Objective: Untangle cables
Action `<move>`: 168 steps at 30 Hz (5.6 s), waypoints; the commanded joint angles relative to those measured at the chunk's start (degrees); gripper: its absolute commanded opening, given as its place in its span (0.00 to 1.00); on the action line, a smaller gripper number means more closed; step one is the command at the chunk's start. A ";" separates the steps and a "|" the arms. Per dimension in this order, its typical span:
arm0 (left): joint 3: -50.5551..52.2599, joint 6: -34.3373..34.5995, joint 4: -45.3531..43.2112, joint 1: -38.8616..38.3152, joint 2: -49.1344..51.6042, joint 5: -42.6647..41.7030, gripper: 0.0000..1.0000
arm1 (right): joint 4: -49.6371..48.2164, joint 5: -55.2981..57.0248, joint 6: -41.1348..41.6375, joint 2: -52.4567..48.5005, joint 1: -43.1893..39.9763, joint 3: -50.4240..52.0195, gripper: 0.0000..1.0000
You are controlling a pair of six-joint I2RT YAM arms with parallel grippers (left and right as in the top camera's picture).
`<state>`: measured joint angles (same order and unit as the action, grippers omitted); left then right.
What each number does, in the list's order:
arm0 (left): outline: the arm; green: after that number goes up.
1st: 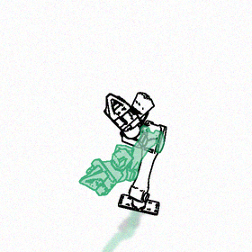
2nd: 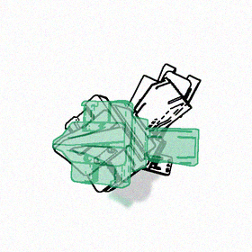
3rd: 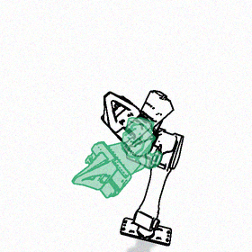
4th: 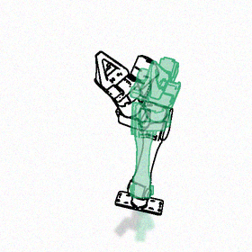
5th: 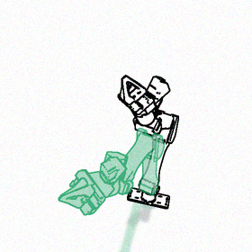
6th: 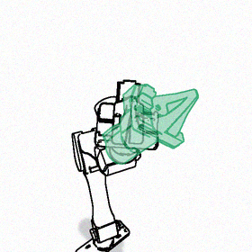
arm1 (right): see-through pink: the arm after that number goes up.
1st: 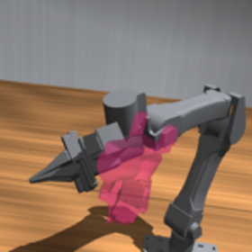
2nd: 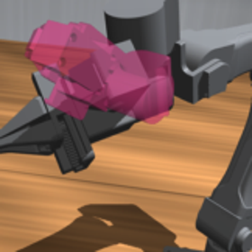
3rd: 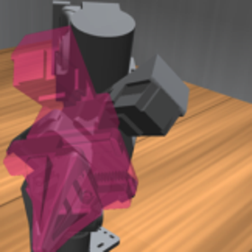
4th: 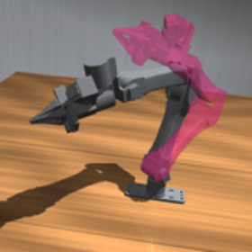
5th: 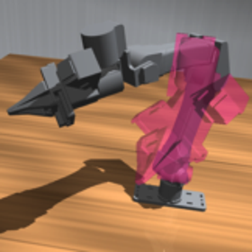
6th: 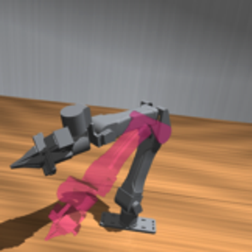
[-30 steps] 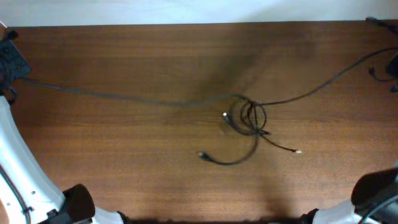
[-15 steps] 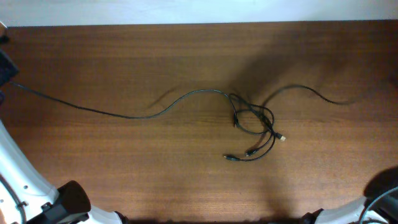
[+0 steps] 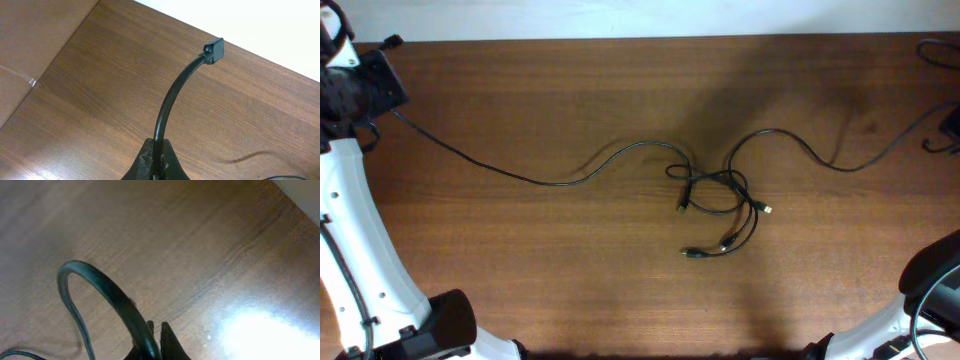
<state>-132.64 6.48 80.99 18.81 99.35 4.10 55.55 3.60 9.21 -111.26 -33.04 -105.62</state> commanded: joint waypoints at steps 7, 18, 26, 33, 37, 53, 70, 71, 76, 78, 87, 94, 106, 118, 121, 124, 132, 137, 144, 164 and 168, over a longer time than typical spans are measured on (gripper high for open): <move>-0.57 -0.50 0.07 -1.57 -0.02 0.04 0.00 | -0.87 -16.06 -10.80 6.93 10.01 -0.85 0.99; -0.57 -0.52 0.72 -1.57 -0.02 -0.92 0.00 | -0.57 -12.17 -5.75 -10.12 35.26 -0.44 0.99; -0.57 -0.52 1.44 -1.57 -0.02 -1.88 0.00 | 9.81 -21.66 -59.69 -14.91 30.84 -0.39 0.99; -0.59 -0.52 1.92 -1.57 -0.04 -4.35 0.00 | 6.64 -33.29 -76.67 -20.65 29.42 -0.39 0.96; -0.59 -0.79 2.16 -1.57 -0.04 -4.37 0.00 | 5.07 -30.14 -74.29 -25.94 27.96 -0.39 0.95; -0.52 -0.96 2.34 -1.95 0.46 -4.39 0.00 | 9.18 -22.69 -62.25 -24.37 24.87 -12.87 0.96; -0.52 -0.96 1.38 -1.95 0.46 -4.37 0.00 | 2.19 0.98 -57.07 -34.80 23.58 -0.22 0.94; -0.52 -0.96 1.38 -1.95 0.46 -4.37 0.00 | 1.18 0.98 -54.75 -34.80 23.58 -0.17 0.94; -0.52 -0.94 1.36 -1.95 0.46 -4.39 0.00 | 0.07 -3.17 -51.54 -34.80 23.54 -0.17 0.04; -0.52 -0.94 1.36 -1.95 0.46 -4.39 0.00 | 0.13 -4.66 -50.45 -34.71 23.54 -0.17 0.04; -0.52 -0.94 0.76 -1.95 0.46 -6.95 0.00 | -1.22 -2.99 -17.27 1.31 23.58 -16.85 0.04; -0.52 -0.98 2.21 -1.95 0.46 -6.88 0.00 | -14.69 2.71 -15.30 -7.80 8.85 -16.81 0.04; -0.52 -1.81 3.74 -1.95 0.46 -6.75 0.00 | -11.34 -0.57 -13.40 -26.58 -2.54 -16.74 0.15; -0.52 -1.77 2.25 -1.95 0.46 -6.91 0.00 | 21.22 8.48 20.65 -5.84 15.39 -16.98 0.99; -0.52 -1.79 2.23 -1.95 0.46 -6.93 0.00 | 22.21 12.11 37.27 -5.84 16.13 -7.61 0.99; -0.52 -1.81 2.36 -1.95 0.44 -6.93 0.00 | 11.65 19.61 23.93 -4.92 17.73 -3.67 0.99; -0.55 -3.39 1.62 -1.95 0.44 -6.71 0.00 | -4.68 14.60 -5.75 8.50 21.24 -13.68 0.99; -0.55 -4.79 2.84 -1.88 0.44 -5.57 0.00 | 5.35 12.07 -15.06 11.61 21.35 -13.68 0.99; -0.55 -4.76 -1.31 -1.88 0.46 -2.21 0.00 | -22.10 8.61 -28.15 11.93 21.44 -13.51 0.99; -0.55 -1.99 0.44 -1.90 0.50 -1.29 0.00 | -34.73 22.27 30.49 -1.07 9.70 34.32 0.88; -0.52 -0.48 -0.55 -1.90 0.52 -1.53 0.00 | -34.95 21.42 30.51 -5.70 9.70 34.34 0.88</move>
<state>-132.64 4.80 80.62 16.99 99.98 2.35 20.84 25.71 38.81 -114.74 -23.49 -71.66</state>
